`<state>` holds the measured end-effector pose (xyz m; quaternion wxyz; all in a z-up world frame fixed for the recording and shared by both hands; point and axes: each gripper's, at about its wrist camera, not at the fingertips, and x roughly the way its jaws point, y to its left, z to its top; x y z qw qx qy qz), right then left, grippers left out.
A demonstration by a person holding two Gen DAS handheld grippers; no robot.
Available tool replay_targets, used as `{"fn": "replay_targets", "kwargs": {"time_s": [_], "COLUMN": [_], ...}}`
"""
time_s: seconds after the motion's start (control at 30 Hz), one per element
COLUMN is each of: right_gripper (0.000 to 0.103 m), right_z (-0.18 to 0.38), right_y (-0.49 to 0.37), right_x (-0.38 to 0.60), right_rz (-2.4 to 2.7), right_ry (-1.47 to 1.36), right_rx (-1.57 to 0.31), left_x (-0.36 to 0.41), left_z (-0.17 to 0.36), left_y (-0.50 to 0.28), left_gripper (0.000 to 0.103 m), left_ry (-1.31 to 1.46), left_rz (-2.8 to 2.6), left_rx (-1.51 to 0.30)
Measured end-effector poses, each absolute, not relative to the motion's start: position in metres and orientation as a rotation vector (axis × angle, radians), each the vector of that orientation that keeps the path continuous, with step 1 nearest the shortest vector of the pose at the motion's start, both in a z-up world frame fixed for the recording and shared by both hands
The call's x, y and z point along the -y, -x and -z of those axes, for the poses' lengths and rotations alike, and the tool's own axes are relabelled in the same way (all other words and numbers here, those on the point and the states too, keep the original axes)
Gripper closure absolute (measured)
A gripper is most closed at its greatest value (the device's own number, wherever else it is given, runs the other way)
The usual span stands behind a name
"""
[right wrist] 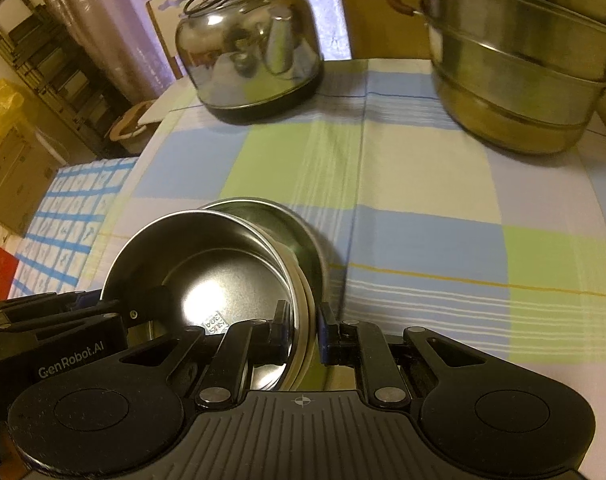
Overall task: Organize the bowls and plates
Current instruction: 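Lift the bowl stack with both grippers and carry it toward the steel basin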
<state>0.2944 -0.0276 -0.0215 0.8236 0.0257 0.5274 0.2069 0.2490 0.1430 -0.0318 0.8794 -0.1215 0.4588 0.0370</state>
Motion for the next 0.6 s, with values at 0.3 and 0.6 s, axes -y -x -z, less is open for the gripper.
{"fn": "replay_targets", "kwargs": {"time_s": [0.3,0.6], "right_gripper": [0.090,0.091], "right_z": [0.034,0.042], "right_y": [-0.305,-0.315], "right_x": [0.003,-0.012], "right_rz": [-0.439,-0.431], "right_ry": [-0.043,-0.020], "right_rx": [-1.147,-1.159], "left_x": [-0.165,-0.180], "left_z": [0.043,0.055], "left_y": [-0.256,-0.269], "left_gripper": [0.082,0.082], "left_ry": [0.275,0.299], "left_rz": [-0.092,-0.094], "left_rx": [-0.978,-1.002]}}
